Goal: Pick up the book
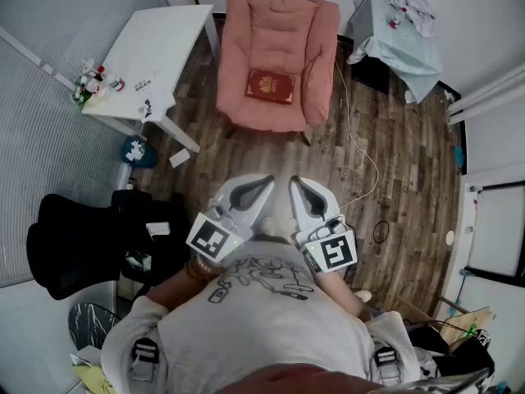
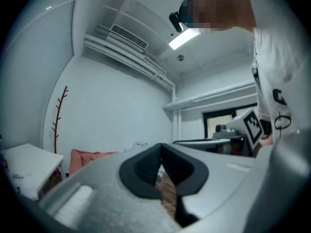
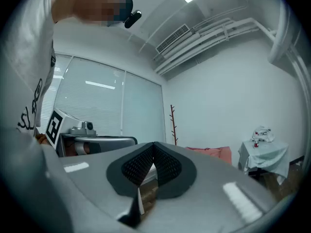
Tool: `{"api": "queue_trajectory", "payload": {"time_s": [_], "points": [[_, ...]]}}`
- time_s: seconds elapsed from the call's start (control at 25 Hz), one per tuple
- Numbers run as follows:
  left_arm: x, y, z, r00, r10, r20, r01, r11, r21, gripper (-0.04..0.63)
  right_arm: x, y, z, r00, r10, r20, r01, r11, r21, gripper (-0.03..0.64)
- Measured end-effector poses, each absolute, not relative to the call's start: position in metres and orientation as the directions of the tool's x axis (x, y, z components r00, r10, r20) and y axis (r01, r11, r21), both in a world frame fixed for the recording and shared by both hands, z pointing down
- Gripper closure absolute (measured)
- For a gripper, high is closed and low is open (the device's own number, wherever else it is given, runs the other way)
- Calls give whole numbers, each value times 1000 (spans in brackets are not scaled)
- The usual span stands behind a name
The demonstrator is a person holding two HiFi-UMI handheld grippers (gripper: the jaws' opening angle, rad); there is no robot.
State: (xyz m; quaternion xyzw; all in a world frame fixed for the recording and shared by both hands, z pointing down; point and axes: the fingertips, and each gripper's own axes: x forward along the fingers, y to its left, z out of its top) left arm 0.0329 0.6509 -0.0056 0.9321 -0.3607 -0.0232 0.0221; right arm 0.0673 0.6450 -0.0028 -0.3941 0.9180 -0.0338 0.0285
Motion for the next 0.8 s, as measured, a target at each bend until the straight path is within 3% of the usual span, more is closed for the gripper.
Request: {"api": "queue_trajectory", "payload": {"time_s": [0.8], "points": [[60, 616, 2, 685, -728, -32, -724, -685, 81, 594, 96, 613, -3, -721, -692, -38, -688, 721, -76, 612]]}}
